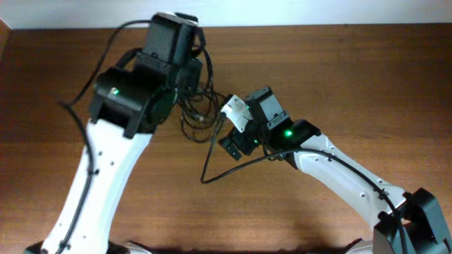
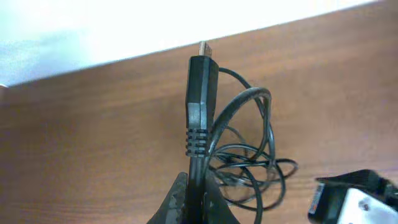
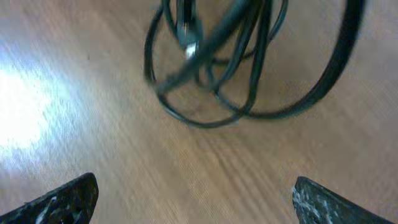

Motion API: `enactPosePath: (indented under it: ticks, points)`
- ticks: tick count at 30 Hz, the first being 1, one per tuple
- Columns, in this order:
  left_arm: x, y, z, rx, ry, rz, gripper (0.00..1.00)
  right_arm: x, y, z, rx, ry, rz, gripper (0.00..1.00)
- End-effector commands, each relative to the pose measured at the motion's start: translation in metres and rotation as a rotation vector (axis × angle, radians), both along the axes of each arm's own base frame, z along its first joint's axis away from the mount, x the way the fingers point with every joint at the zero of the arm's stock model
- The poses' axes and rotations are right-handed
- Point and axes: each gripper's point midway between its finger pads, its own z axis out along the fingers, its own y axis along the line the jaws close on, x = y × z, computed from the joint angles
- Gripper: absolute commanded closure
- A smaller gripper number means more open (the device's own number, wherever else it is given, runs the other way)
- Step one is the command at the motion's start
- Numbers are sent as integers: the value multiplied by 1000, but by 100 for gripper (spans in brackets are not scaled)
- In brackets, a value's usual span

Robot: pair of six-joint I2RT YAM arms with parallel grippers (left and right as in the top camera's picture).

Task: Untangle cables

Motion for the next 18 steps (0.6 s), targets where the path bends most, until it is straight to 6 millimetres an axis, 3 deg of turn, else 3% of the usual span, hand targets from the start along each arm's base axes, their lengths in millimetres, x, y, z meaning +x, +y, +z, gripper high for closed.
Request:
enactPosePath:
  ticks: [1, 5, 7, 8, 10, 13, 15, 16, 17, 18]
  points:
    - [-16, 15, 46, -47, -123, 56, 100, 5, 7, 21, 48, -30, -3, 1]
    - [-18, 11, 41, -62, -98, 39, 100, 34, 12, 71, 64, -229, -2, 1]
    - [-19, 7, 41, -77, -91, 21, 100, 65, 8, 102, 38, -450, -44, 1]
    - [-20, 8, 40, -75, -88, 22, 100, 68, 9, 106, 17, -499, -18, 2]
    - [-22, 9, 37, -67, -72, 22, 100, 71, 10, 102, -6, -512, -3, 1]
    - [-21, 8, 38, -70, -78, 22, 100, 76, 16, 62, -8, -401, -36, 1]
    - [-21, 8, 38, -70, -80, 22, 100, 77, 18, 53, 0, -370, -45, 2]
    - [-21, 8, 39, -71, -82, 22, 100, 77, 18, 53, 0, -371, -46, 32]
    - [-20, 8, 39, -73, -85, 22, 100, 77, 18, 53, 9, -363, -58, 96]
    - [-20, 8, 40, -67, -86, 18, 100, 78, 17, 54, 11, -363, -65, 96]
